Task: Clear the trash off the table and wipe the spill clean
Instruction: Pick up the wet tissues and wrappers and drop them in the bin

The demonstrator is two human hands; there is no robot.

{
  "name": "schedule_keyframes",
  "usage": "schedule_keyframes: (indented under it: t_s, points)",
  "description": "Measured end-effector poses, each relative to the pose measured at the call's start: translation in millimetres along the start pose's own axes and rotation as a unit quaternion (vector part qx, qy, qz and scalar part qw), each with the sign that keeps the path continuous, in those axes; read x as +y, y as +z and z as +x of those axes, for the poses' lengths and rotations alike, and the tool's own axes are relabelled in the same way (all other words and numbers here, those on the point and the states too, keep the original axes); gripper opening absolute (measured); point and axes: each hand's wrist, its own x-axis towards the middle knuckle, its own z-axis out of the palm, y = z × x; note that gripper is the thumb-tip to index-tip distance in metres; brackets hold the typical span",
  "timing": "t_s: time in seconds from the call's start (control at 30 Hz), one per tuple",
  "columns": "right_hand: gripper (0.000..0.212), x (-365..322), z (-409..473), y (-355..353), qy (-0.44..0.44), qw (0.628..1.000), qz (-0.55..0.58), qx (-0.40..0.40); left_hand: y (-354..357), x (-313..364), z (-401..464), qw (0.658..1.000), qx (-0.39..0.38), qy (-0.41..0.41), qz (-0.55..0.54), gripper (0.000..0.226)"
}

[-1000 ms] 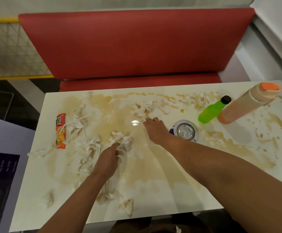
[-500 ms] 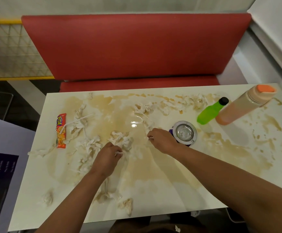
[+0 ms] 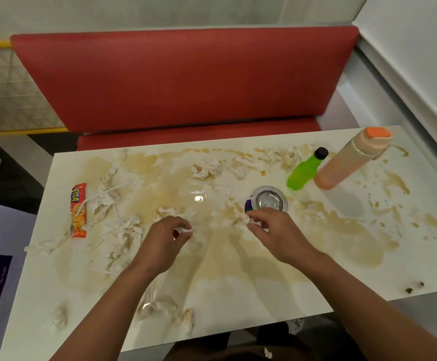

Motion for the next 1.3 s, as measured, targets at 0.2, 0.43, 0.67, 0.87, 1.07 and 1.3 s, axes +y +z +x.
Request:
schedule_keyframes:
  t_s: [0.2, 0.43, 0.67, 0.87, 1.07, 1.3]
  points:
    - [0.02, 9, -33, -32, 0.034, 0.992, 0.088, 0.081, 12, 43, 5, 0.998, -0.033, 0.041, -0.028, 0.007]
    - [0.014, 33, -77, -70, 0.055, 0.973, 0.156, 0.162, 44, 109, 22, 0.988, -0.104, 0.109, -0.027, 0.009]
    - [0.025, 84, -129, -107, 0.108, 0.93, 0.219, 0.276, 103, 187, 35, 0.966, -0.179, 0.187, 0.01, 0.005]
    - [0.022, 144, -182, -141, 0.177, 0.898, 0.226, 0.335, 173, 254, 40, 0.942, -0.24, 0.233, 0.038, 0.006]
    - [0.022, 216, -239, -171, 0.256, 0.856, 0.224, 0.39, 250, 313, 38, 0.917, -0.306, 0.25, 0.049, 0.008]
    - [0.024, 297, -304, -194, 0.322, 0.829, 0.18, 0.419, 341, 368, 32, 0.886, -0.362, 0.276, 0.088, 0.02]
